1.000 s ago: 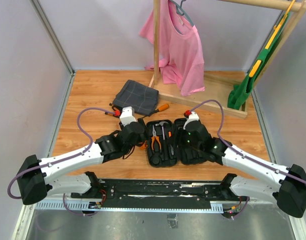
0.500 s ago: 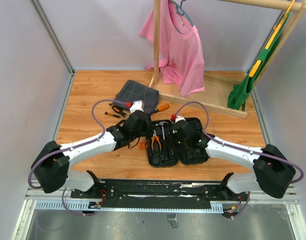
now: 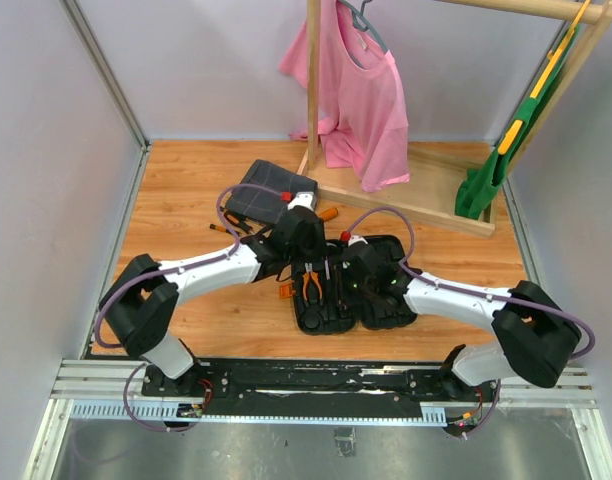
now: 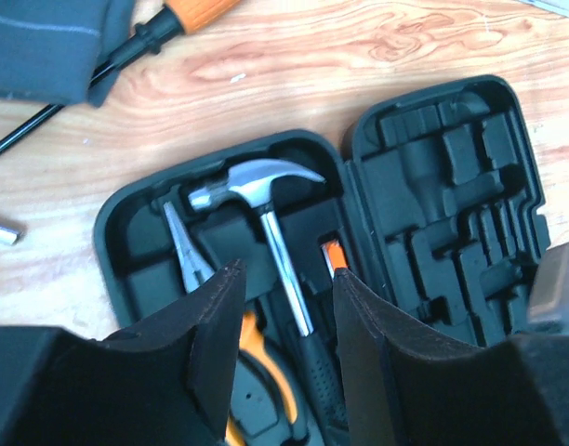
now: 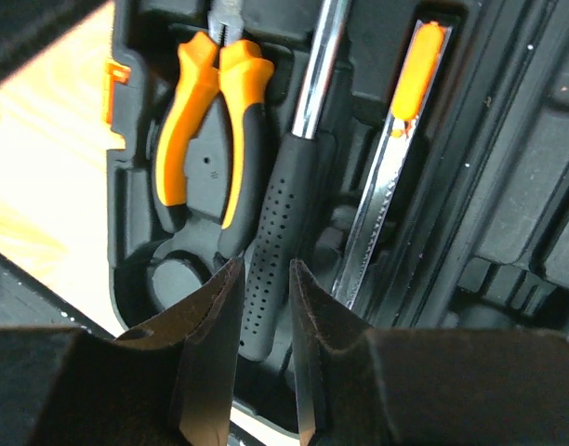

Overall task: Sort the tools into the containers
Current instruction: Place the hammer in the storage box.

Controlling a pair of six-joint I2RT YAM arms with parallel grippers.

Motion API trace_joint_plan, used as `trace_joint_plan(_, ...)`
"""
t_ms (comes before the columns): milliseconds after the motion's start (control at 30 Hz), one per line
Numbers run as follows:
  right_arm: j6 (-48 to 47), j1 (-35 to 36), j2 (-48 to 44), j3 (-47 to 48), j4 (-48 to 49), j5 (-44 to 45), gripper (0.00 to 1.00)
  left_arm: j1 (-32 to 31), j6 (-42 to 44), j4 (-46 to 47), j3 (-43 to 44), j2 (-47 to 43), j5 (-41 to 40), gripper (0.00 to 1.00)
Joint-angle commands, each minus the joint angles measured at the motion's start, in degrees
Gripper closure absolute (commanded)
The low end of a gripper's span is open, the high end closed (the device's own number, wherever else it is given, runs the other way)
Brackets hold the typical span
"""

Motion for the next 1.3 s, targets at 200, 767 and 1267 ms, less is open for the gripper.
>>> trace_joint_plan(200,4.06,-0.12,1.91,-1.91,-1.38,4.27,0.77,0.44,3.3,-3.57,10.75,10.95,0.45,0.65)
trace_joint_plan(767,5.56,-0.19,0.87,-4.2,0.2,3.69,0.83,0.62,3.29,-4.54,13.4,16.44,-3.07,0.77)
trace_joint_plan(1267,5.56,-0.17,0.72,-3.93,-0.46,3.4,0.84,0.88,4.15,-6.39,16.17,21.49,-3.95,0.85)
